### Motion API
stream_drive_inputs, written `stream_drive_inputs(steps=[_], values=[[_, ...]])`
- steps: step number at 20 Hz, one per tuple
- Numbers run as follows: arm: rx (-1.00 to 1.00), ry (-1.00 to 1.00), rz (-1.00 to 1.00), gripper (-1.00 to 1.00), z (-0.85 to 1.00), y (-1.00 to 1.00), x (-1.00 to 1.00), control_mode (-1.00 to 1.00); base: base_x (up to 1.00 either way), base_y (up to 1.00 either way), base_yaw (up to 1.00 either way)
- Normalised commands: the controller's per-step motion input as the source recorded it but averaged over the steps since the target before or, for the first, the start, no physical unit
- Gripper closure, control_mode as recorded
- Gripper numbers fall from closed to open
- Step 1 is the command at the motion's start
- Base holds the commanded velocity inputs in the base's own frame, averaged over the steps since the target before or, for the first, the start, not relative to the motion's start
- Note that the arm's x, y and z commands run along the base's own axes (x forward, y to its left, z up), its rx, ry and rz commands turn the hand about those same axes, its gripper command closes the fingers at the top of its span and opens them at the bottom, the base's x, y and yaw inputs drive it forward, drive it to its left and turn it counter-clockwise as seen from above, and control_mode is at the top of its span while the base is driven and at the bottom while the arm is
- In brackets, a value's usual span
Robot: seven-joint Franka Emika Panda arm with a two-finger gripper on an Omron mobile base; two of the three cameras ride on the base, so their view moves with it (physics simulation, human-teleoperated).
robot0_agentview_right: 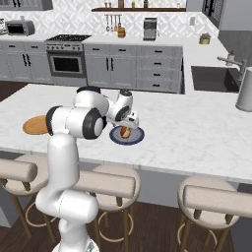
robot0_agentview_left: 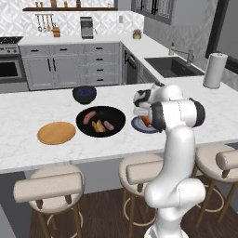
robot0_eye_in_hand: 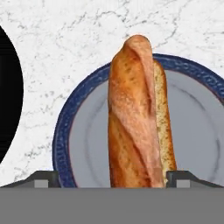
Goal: Place one bun and one sausage from the bowl on each plate.
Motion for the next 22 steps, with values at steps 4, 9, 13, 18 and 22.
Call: stream_drive_inputs(steps=[4,9,13,18,22], values=[[0.00,-0.20,0.00,-1.00,0.71,0.16,-0.74,-1.00,0.00,0.00,0.00],[0.00,-0.04,0.00,-1.00,0.33,0.48,-0.80,-1.00,0.00,0.00,0.00],[-0.01,0.00,0.01,-1.00,0.39,0.87,-0.27,-1.00,0.00,0.00,0.00],[0.00,0.08,0.02,-1.00,0.35,0.58,0.02,-1.00,0.00,0.00,0.00],[-0.01,0.19,0.00,-1.00,0.04,0.33,0.00,-1.00,0.00,0.00,0.00]])
